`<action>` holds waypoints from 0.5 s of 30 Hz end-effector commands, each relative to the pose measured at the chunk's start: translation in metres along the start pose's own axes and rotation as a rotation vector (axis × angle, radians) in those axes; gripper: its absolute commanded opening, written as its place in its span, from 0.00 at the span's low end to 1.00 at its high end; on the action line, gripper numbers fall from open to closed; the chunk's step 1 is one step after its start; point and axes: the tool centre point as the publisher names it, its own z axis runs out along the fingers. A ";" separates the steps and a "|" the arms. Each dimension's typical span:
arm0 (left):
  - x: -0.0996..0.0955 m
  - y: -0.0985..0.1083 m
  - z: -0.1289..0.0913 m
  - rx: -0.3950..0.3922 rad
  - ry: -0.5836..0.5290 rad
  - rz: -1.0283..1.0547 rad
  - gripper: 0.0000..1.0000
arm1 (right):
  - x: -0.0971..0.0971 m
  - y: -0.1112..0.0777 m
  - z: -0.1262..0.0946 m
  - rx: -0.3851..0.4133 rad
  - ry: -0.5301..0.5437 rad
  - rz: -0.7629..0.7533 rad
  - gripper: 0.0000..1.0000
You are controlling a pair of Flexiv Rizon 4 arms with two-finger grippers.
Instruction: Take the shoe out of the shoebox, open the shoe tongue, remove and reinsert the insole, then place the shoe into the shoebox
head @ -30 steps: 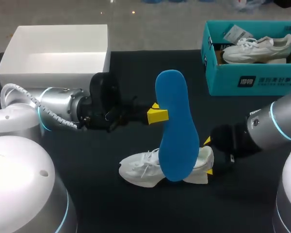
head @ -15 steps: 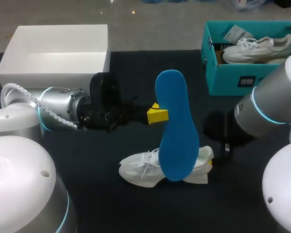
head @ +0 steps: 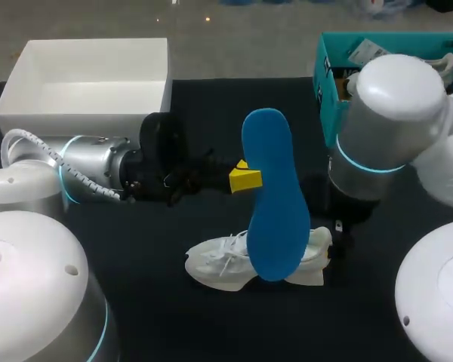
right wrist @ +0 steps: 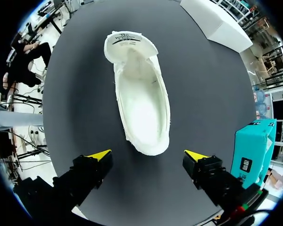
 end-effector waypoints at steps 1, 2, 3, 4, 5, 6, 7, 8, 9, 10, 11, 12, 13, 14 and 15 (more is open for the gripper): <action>0.001 0.001 0.000 0.001 -0.001 0.000 0.00 | -0.002 0.002 -0.002 0.062 0.011 -0.001 1.00; 0.001 0.001 0.000 0.001 -0.001 0.000 0.00 | -0.002 0.002 -0.002 0.057 0.015 -0.002 1.00; 0.001 0.001 0.000 0.001 -0.001 0.000 0.00 | -0.002 0.001 -0.001 0.047 0.019 -0.002 1.00; 0.001 0.001 0.000 0.001 -0.001 0.000 0.00 | -0.002 0.001 -0.001 0.035 0.028 -0.001 1.00; 0.001 0.001 0.000 0.001 -0.001 0.000 0.00 | -0.001 0.001 -0.001 0.035 0.031 -0.004 1.00; 0.001 0.001 0.000 0.001 -0.001 0.000 0.00 | -0.001 0.001 -0.001 0.036 0.030 -0.004 1.00; 0.001 0.001 0.000 0.001 -0.001 0.000 0.00 | -0.001 0.001 -0.001 0.038 0.030 -0.005 1.00; 0.001 0.001 0.000 0.001 -0.001 0.000 0.00 | -0.001 0.001 -0.001 0.039 0.029 -0.005 1.00; 0.001 0.001 0.000 0.001 -0.001 0.000 0.00 | 0.000 0.000 -0.002 0.042 0.025 -0.004 1.00; 0.001 0.001 0.000 0.001 -0.001 0.000 0.00 | 0.000 -0.001 -0.003 0.049 0.018 0.006 1.00; 0.001 0.001 0.000 0.001 -0.001 0.000 0.00 | 0.001 -0.002 -0.004 0.054 0.021 0.003 1.00; 0.001 0.001 0.000 0.001 -0.001 0.000 0.00 | 0.001 -0.002 -0.004 0.054 0.021 0.003 1.00; 0.001 0.001 0.000 0.001 -0.001 0.000 0.00 | 0.001 -0.002 -0.004 0.054 0.021 0.003 1.00; 0.001 0.001 0.000 0.001 -0.001 0.000 0.00 | 0.001 -0.002 -0.004 0.054 0.021 0.003 1.00; 0.001 0.001 0.000 0.001 -0.001 0.000 0.00 | 0.001 -0.002 -0.004 0.054 0.021 0.003 1.00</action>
